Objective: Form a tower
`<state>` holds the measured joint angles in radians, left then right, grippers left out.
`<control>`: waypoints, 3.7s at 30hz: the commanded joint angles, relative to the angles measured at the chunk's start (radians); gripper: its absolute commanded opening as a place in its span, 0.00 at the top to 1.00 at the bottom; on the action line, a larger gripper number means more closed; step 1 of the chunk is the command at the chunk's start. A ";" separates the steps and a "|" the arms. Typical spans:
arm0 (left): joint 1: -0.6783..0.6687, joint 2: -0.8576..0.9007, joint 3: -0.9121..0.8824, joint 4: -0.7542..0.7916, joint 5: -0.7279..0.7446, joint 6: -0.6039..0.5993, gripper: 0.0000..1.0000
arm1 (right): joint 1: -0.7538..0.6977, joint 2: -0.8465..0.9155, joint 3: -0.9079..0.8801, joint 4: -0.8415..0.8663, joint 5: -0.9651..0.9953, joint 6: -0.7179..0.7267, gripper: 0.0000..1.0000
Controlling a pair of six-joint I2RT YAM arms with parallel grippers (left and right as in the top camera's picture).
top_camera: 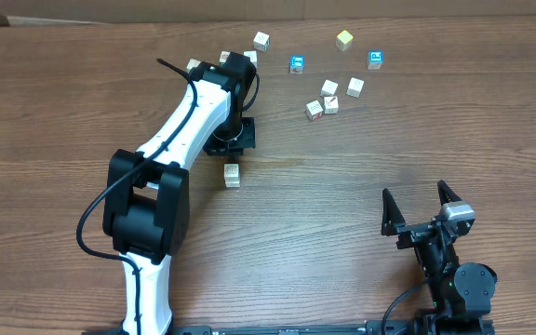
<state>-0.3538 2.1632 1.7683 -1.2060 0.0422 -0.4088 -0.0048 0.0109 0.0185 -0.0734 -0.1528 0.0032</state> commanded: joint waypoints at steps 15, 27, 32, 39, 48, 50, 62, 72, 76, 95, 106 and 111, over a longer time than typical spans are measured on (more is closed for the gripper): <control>-0.007 0.012 0.012 -0.040 0.015 0.001 0.96 | 0.006 -0.008 -0.010 0.003 0.002 -0.004 0.00; -0.007 0.012 0.012 -0.036 0.014 0.001 0.93 | 0.006 -0.008 -0.010 0.003 0.002 -0.004 0.00; -0.007 0.012 0.012 -0.028 0.014 0.002 0.93 | 0.005 -0.008 -0.010 0.003 0.002 -0.004 0.00; -0.007 0.012 0.012 -0.015 0.014 0.002 0.90 | 0.006 -0.008 -0.010 0.003 0.002 -0.004 0.00; -0.008 0.012 0.012 -0.013 0.021 0.005 0.96 | 0.006 -0.008 -0.010 0.003 0.002 -0.004 0.00; -0.007 0.012 0.012 -0.013 0.032 0.006 0.96 | 0.005 -0.008 -0.010 0.003 0.002 -0.004 0.00; -0.008 0.012 0.012 -0.024 0.053 0.025 0.96 | 0.006 -0.008 -0.010 0.003 0.002 -0.004 0.00; -0.008 0.012 0.012 -0.025 0.063 0.031 0.96 | 0.006 -0.008 -0.010 0.003 0.002 -0.004 0.00; -0.007 0.012 0.012 -0.021 0.058 0.031 0.88 | 0.006 -0.008 -0.010 0.003 0.002 -0.004 0.00; -0.008 0.012 0.012 -0.029 -0.069 -0.063 0.39 | 0.006 -0.008 -0.010 0.003 0.002 -0.004 0.00; -0.004 0.012 0.002 0.013 -0.076 -0.048 0.28 | 0.006 -0.008 -0.010 0.003 0.002 -0.004 0.00; 0.084 0.012 0.003 0.089 -0.076 -0.049 0.25 | 0.006 -0.008 -0.010 0.003 0.002 -0.004 0.00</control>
<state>-0.3328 2.1632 1.7683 -1.1339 -0.0193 -0.4534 -0.0048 0.0109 0.0185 -0.0734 -0.1528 0.0032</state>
